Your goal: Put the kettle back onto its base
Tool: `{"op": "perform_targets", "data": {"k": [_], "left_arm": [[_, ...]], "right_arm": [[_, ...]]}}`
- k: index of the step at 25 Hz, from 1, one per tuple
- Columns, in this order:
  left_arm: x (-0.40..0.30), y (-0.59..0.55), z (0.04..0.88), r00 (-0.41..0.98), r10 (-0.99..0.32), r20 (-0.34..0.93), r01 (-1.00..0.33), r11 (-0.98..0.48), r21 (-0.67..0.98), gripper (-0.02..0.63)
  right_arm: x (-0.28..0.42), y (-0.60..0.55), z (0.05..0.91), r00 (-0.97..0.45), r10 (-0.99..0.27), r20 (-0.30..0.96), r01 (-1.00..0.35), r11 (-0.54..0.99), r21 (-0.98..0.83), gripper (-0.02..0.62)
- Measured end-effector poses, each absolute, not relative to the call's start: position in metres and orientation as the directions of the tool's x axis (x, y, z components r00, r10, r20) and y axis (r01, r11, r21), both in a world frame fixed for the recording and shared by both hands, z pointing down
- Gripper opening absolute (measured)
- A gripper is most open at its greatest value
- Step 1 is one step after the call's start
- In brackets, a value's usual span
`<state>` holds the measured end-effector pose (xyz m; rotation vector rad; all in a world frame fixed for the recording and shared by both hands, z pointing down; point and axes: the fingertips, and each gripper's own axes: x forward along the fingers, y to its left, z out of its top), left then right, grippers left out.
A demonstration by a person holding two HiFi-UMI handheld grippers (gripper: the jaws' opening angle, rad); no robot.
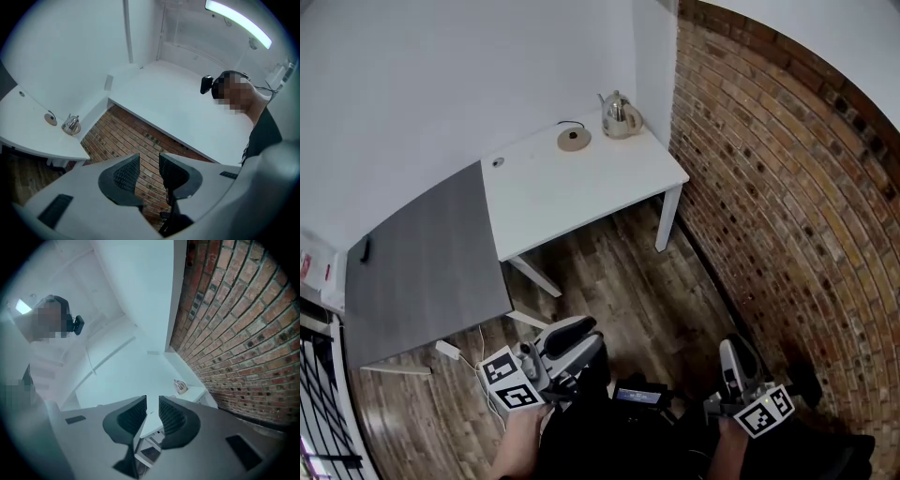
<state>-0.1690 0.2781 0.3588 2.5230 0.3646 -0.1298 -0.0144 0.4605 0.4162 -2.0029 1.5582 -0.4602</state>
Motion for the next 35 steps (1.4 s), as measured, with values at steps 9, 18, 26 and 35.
{"op": "perform_targets", "data": {"k": [9, 18, 26, 35], "left_arm": [[-0.131, 0.238, 0.365, 0.936, 0.25, -0.248, 0.35, -0.739, 0.576, 0.126], [-0.089, 0.152, 0.36, 0.92, 0.243, -0.309, 0.385, -0.714, 0.585, 0.126], [-0.081, 0.078, 0.362, 0.927, 0.204, -0.315, 0.361, -0.715, 0.599, 0.143], [-0.075, 0.035, 0.382, 0.94, 0.178, -0.293, 0.33, -0.695, 0.639, 0.143]], "right_arm": [[0.009, 0.428, 0.413, 0.288, -0.957, -0.028, -0.781, -0.218, -0.586, 0.075], [0.056, 0.346, 0.398, 0.297, -0.955, -0.009, -0.797, -0.242, -0.553, 0.075], [0.076, 0.284, 0.398, 0.309, -0.951, 0.009, -0.794, -0.264, -0.547, 0.075], [0.084, 0.241, 0.411, 0.301, -0.953, 0.047, -0.783, -0.275, -0.559, 0.075]]}}
